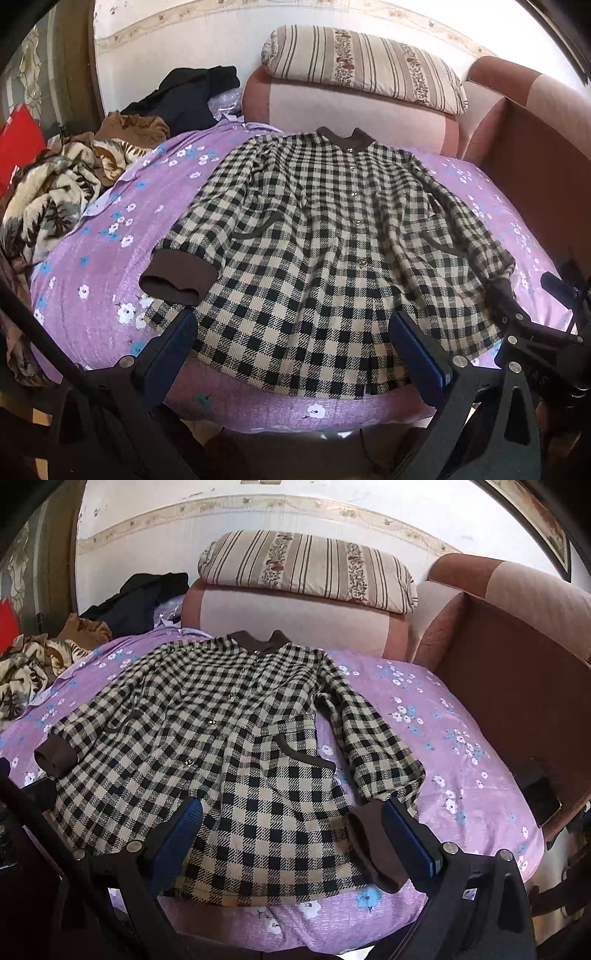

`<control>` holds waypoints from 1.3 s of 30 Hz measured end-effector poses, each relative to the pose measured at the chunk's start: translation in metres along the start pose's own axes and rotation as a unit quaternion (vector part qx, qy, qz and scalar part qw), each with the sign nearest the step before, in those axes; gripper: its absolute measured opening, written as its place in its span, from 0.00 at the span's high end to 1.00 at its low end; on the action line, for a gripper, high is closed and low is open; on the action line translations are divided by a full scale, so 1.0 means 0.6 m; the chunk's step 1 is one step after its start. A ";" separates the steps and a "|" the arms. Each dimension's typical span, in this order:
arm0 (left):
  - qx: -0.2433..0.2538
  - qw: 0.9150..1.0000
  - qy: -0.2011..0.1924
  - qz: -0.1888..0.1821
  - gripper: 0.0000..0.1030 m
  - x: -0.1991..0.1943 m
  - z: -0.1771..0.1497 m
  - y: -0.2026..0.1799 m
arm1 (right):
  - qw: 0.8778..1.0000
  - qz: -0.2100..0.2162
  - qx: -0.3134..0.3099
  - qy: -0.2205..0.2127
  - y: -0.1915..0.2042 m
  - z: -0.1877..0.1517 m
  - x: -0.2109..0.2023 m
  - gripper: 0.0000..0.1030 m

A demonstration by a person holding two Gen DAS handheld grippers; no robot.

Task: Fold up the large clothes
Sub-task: 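Move the left tool to the brown cuff of the sleeve nearest it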

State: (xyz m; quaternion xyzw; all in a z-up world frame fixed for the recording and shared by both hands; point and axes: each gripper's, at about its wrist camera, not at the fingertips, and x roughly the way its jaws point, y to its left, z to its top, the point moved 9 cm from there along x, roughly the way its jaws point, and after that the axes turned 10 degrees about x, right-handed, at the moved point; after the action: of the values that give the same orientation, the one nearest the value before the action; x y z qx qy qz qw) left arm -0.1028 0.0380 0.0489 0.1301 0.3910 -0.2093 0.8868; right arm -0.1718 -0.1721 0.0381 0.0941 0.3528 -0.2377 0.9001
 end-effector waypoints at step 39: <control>-0.063 0.995 0.036 0.069 0.01 0.071 -0.012 0.213 | 0.995 -0.019 -0.102 0.012 0.115 -0.074 0.045 0.04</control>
State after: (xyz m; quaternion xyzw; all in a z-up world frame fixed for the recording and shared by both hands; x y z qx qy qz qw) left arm -0.0212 0.1414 0.0211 0.1084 0.4252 -0.1180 0.8908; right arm -0.1463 -0.1071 -0.0127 -0.0024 0.3874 -0.2168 0.8960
